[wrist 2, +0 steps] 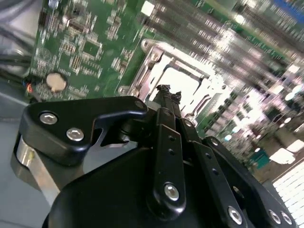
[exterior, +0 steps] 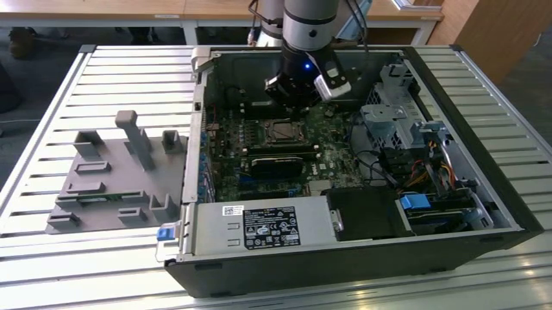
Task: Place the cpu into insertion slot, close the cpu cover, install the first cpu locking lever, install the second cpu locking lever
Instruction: 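Install the second cpu locking lever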
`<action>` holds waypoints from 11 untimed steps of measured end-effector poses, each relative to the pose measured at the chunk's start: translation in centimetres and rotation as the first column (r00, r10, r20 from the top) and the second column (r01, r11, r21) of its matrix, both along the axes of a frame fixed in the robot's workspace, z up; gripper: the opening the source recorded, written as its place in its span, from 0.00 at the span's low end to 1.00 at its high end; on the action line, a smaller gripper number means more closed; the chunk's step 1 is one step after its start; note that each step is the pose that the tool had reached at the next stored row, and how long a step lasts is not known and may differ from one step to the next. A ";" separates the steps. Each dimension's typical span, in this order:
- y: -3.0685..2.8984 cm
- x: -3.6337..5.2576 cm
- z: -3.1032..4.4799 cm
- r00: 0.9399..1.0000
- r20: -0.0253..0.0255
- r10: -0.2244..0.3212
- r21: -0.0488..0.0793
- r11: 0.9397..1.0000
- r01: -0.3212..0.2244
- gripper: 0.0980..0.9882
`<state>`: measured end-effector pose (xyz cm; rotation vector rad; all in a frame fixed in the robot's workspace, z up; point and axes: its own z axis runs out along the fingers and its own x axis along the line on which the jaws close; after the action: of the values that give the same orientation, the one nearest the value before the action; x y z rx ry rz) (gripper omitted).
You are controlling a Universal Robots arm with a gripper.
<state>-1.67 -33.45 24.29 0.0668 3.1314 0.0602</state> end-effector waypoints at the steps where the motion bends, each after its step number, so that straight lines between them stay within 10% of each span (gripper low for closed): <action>1: -0.33 0.00 -0.01 1.000 0.000 0.000 0.000 1.000 0.000 0.02; 4: -1.02 0.00 -0.07 1.000 -0.003 0.000 0.004 1.000 0.000 0.02; 9: -1.78 0.00 -0.16 1.000 -0.005 0.000 0.073 0.997 0.000 0.02; 11: -2.26 0.00 -0.19 1.000 -0.005 0.000 0.080 0.997 0.000 0.02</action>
<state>-1.67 -35.71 24.10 0.0676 3.1336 0.1860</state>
